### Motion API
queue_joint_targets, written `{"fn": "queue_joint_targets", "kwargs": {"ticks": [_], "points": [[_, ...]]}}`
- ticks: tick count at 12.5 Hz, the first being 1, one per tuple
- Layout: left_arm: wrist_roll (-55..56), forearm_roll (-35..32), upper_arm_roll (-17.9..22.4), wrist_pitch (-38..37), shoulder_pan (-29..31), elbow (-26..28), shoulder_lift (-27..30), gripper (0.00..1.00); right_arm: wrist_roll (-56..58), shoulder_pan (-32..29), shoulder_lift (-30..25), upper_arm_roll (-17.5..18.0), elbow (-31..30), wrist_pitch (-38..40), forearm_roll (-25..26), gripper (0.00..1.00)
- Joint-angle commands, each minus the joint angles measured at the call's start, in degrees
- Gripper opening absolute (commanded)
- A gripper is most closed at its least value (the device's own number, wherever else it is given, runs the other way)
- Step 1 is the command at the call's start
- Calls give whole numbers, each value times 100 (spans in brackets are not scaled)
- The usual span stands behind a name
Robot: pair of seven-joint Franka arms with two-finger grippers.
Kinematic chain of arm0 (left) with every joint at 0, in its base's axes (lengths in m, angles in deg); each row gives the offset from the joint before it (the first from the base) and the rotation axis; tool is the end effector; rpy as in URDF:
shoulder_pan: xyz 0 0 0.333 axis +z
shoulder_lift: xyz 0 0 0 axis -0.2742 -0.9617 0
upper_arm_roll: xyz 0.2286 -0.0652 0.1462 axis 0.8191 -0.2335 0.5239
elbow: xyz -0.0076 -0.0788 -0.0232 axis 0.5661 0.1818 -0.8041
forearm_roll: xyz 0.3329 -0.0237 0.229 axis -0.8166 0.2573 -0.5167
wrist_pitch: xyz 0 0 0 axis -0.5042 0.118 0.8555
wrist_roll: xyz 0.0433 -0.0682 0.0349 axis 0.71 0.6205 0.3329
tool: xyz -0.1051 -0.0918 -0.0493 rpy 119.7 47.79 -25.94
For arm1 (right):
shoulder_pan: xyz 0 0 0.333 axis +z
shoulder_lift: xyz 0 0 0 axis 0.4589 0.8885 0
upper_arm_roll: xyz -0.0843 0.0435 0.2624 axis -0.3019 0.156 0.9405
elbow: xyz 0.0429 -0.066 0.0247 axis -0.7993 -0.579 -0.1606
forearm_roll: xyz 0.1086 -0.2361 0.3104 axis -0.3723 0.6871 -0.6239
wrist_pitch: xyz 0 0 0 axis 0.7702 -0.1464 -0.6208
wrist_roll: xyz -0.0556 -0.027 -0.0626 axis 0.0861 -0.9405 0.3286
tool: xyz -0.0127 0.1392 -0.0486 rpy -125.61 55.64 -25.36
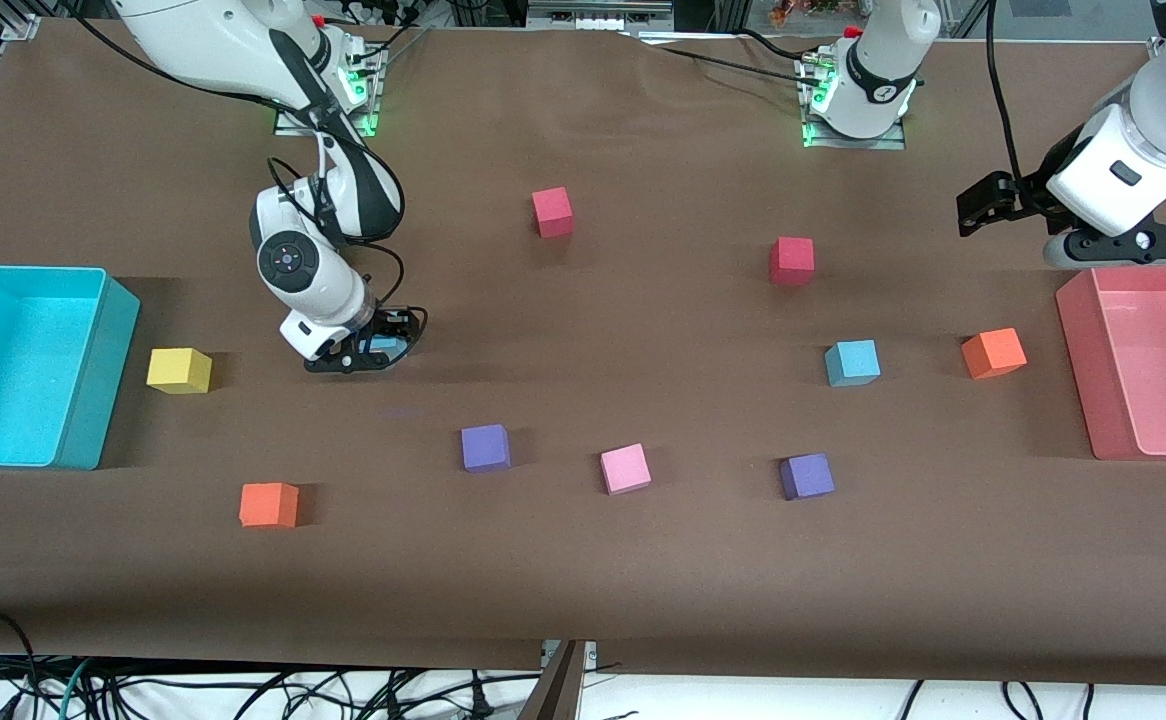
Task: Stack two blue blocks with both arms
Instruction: 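Close the right gripper on the cyan cube and lift it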
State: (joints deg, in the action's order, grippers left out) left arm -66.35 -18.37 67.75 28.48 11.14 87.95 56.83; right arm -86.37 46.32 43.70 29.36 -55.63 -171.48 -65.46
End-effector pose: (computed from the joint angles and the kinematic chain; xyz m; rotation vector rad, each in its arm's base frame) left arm 0.5473 -0.0727 0.5259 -3.1007 -0.0694 0.2334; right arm 0.5112 0.1889 0.1087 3.1312 0.0831 -0.1229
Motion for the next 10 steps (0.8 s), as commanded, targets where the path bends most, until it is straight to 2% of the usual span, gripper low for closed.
{"fn": "queue_joint_targets", "kwargs": {"ticks": [1,2,4,5,7,8,9,10], "points": [[-36,78,34,-78,-6,-79,-19,100,39,42,-246,-28,94,87,83,20],[-45,78,43,-78,3,-70,-19,100,-13,42,-335,7,347,497,83,21],[-36,104,69,-78,47,-70,-106,100,-484,182,-301,200,1242,1577,39,22],[-36,78,78,-52,47,-61,-167,100,-1114,409,-240,209,1594,1791,30,29],[-36,52,78,-26,29,-96,-422,100,-1761,744,75,209,2132,1793,39,24],[-45,43,95,166,73,-62,-640,100,-1806,928,364,218,2517,1810,-13,21],[-45,-53,104,742,108,69,-799,100,-1876,1113,637,218,2860,1811,-22,20],[-62,-289,96,826,82,184,-783,100,-2094,1262,962,218,3151,1767,-23,20]]}}
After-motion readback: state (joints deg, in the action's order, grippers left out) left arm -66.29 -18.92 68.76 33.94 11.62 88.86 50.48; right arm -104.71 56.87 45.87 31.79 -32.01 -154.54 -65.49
